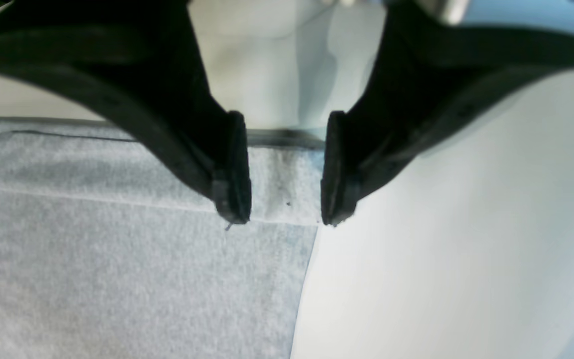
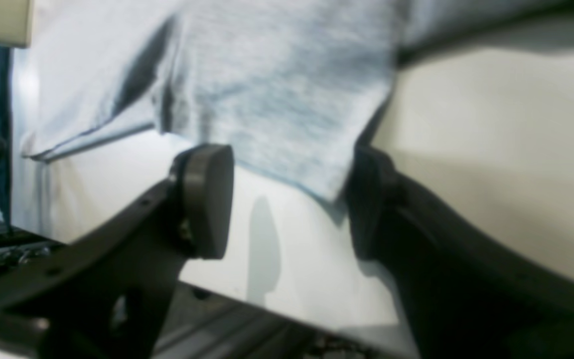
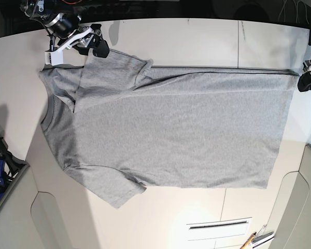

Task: Fold the T-shirt properly
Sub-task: 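Release and regrasp the shirt edge near the sleeve with the right gripper, then hold the shirt edge with both grippers and drag it toward the robot, then grasp the shirt's opposite edge with both grippers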

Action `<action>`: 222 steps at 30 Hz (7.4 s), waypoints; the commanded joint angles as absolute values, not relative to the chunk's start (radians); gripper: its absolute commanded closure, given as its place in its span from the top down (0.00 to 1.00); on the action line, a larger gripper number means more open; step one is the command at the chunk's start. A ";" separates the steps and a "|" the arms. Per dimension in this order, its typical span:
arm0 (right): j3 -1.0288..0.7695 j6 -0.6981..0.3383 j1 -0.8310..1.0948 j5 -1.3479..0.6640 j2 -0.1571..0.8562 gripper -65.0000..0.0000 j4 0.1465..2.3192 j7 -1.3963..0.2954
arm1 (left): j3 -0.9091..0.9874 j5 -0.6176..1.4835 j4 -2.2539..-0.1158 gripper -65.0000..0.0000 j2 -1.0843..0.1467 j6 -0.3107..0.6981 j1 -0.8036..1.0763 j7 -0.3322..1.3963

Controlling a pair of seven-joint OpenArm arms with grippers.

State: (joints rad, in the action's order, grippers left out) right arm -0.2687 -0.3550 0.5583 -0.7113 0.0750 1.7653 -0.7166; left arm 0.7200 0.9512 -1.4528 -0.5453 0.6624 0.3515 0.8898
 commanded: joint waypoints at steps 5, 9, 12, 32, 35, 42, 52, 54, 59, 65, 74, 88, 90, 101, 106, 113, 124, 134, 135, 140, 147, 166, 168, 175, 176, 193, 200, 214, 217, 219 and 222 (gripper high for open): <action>-0.242 -0.359 0.560 -0.699 0.057 0.25 1.765 -0.730 | 0.729 0.968 -1.469 0.41 -0.568 0.670 0.350 0.873; -0.242 -0.434 0.557 -0.778 0.039 0.00 1.766 -0.730 | 0.729 0.968 -1.469 0.41 -0.568 0.670 0.350 0.873; -0.241 -0.435 0.532 -0.801 0.030 0.00 1.769 -0.730 | 0.729 0.968 -1.469 0.41 -0.568 0.670 0.349 0.873; -0.110 -0.434 0.027 -0.502 0.030 0.00 1.753 -0.624 | 0.729 0.969 -1.469 0.41 -0.568 0.670 0.349 0.872; -0.102 -0.434 -0.010 -0.482 0.030 0.26 1.753 -0.614 | 0.729 0.969 -1.469 0.41 -0.568 0.670 0.349 0.872; -0.108 -0.434 -0.036 -0.448 0.034 0.51 1.754 -0.615 | 0.729 0.984 -1.469 0.41 -0.569 0.672 0.349 0.870; -0.294 -0.434 -0.031 -0.461 0.039 0.00 1.771 -0.889 | 0.714 1.024 -1.593 0.07 -0.567 0.698 0.349 0.873; -0.347 -0.434 -0.011 -0.467 0.043 0.00 1.771 -0.889 | 0.688 1.000 -1.600 0.00 -0.568 0.698 0.349 0.871; -0.419 -0.430 0.079 -0.439 0.100 0.00 1.771 -0.855 | 0.513 0.838 -1.586 0.00 -0.565 0.698 0.348 0.785; -0.419 -0.423 0.186 -0.356 0.138 0.00 1.756 -0.811 | 0.331 0.551 -1.572 0.00 -0.565 0.506 0.349 0.662; -0.419 -0.423 0.270 -0.360 0.165 0.00 1.620 -0.813 | 0.309 0.535 -1.530 0.00 -0.566 0.479 0.359 0.838; -0.450 -0.423 0.467 -0.411 0.233 0.00 1.752 -0.884 | 0.309 0.595 -1.533 0.00 -0.564 0.479 0.558 0.873; -0.461 -0.423 0.484 -0.411 0.233 0.00 1.774 -0.886 | 0.309 0.595 -1.533 0.00 -0.562 0.479 0.588 0.873; -0.483 -0.423 0.488 -0.411 0.233 0.00 1.810 -0.884 | 0.440 0.648 -1.622 0.00 -0.422 0.521 0.725 0.882; -0.483 -0.423 0.488 -0.411 0.234 0.00 1.810 -0.871 | 0.501 0.695 -1.671 0.00 -0.416 0.521 0.766 0.896; -0.484 -0.422 0.482 -0.420 0.233 0.00 1.819 -0.872 | 0.559 0.697 -1.690 0.00 -0.413 0.543 0.749 0.879; -0.487 -0.414 0.463 -0.405 0.233 0.00 2.073 -0.872 | 0.742 0.795 -1.850 0.00 -0.413 0.579 0.695 0.880; -0.487 -0.344 0.178 -0.204 0.250 0.45 2.104 -0.755 | 0.756 0.831 -1.892 0.44 -0.414 0.626 0.672 0.878; -0.487 -0.344 0.130 -0.196 0.258 0.45 2.069 -0.756 | 0.756 0.831 -1.892 0.44 -0.413 0.625 0.662 0.878; -0.485 -0.377 -0.102 -0.222 0.328 0.47 1.724 -0.758 | 0.756 0.830 -1.892 0.44 -0.414 0.625 0.628 0.879; -0.413 -0.526 -0.391 -0.403 0.396 0.53 1.091 -0.764 | 0.756 0.839 -1.892 0.44 -0.416 0.625 0.628 0.879; -0.097 -0.567 -0.467 -0.454 0.330 0.00 0.873 -0.764 | 0.756 0.846 -1.871 0.44 -0.416 0.623 0.537 0.876; -0.097 -0.565 -0.467 -0.416 0.332 0.00 0.873 -0.763 | 0.751 0.845 -1.821 0.44 -0.426 0.613 0.472 0.871; -0.097 -0.565 -0.467 -0.400 0.332 0.00 0.873 -0.763 | 0.646 0.843 -1.385 0.44 -0.558 0.611 0.097 0.811; -0.097 -0.565 -0.467 -0.400 0.332 0.00 0.873 -0.763 | 0.608 0.836 -1.301 0.48 -0.580 0.611 0.028 0.791; -0.097 -0.565 -0.456 -0.401 0.332 0.00 0.873 -0.763 | 0.072 0.516 -0.449 0.60 -0.609 0.542 -0.645 0.496; -0.097 -0.565 -0.456 -0.405 0.332 0.00 0.873 -0.763 | 0.057 0.471 -0.450 0.60 -0.559 0.516 -0.645 0.480; -0.098 -0.564 -0.456 -0.463 0.332 0.00 0.925 -0.774 | 0.059 0.475 -0.454 0.00 -0.564 0.517 -0.645 0.447; -0.117 -0.564 -0.456 -0.464 0.332 0.00 1.001 -0.813 | 0.059 0.476 -0.469 0.00 -0.580 0.521 -0.645 0.454; -0.138 -0.564 -0.451 -0.464 0.332 0.00 1.059 -0.834 | 0.060 0.490 -0.479 0.00 -0.593 0.521 -0.645 0.471; -0.169 -0.564 -0.438 -0.501 0.332 0.00 1.148 -0.891 | 0.060 0.572 -0.494 0.00 -0.624 0.564 -0.642 0.525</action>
State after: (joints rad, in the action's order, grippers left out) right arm -0.1612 -0.5613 -0.4141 -0.4889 0.3187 1.1328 -0.9112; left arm 0.0578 0.5663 -0.4740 -0.5995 0.5560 -0.6117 0.5468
